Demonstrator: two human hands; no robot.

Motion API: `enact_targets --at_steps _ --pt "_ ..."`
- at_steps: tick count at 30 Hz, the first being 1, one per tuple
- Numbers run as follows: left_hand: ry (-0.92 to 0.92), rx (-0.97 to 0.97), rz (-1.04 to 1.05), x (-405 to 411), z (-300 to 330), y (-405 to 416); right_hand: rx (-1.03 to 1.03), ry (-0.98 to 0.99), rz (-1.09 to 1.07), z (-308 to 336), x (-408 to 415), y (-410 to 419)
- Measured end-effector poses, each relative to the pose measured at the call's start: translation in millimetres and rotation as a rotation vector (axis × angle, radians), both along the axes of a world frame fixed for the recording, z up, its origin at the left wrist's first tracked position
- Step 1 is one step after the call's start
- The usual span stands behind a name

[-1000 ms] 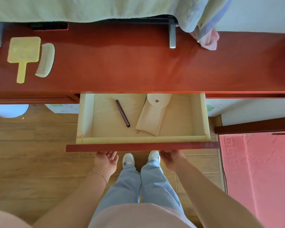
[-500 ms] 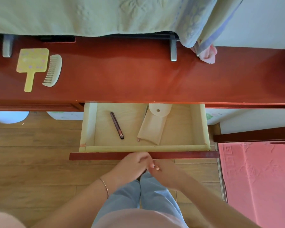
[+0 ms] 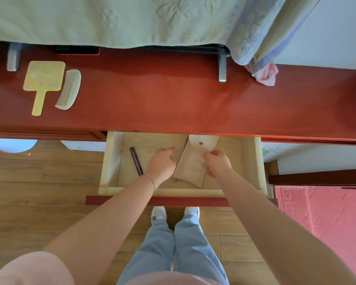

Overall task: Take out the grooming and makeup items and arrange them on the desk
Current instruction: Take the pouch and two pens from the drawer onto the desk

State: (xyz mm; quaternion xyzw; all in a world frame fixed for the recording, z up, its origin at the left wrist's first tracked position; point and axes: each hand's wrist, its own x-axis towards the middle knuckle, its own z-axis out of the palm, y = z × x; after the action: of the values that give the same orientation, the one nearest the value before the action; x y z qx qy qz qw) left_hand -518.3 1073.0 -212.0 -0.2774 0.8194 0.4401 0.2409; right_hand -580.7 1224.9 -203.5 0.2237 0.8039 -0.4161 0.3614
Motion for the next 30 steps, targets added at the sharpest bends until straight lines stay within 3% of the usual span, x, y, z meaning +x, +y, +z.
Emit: enact_targets --at_steps 2,9,16,23,30 --pt "-0.03 -0.019 -0.027 -1 -7 5 0.039 0.013 -0.034 -9 -4 -3" --pt "-0.118 0.19 0.129 -2 -13 14 0.008 -0.028 -0.237 -25 -8 3" --pt "-0.014 0.228 0.272 -5 4 19 -0.134 -0.074 -0.303 -13 -15 13" --pt "-0.141 0.471 0.205 5 39 2 -0.383 -0.167 -0.377 25 -1 31" --pt "-0.146 0.602 0.064 12 76 -17 -0.458 -0.148 -0.335 76 21 35"
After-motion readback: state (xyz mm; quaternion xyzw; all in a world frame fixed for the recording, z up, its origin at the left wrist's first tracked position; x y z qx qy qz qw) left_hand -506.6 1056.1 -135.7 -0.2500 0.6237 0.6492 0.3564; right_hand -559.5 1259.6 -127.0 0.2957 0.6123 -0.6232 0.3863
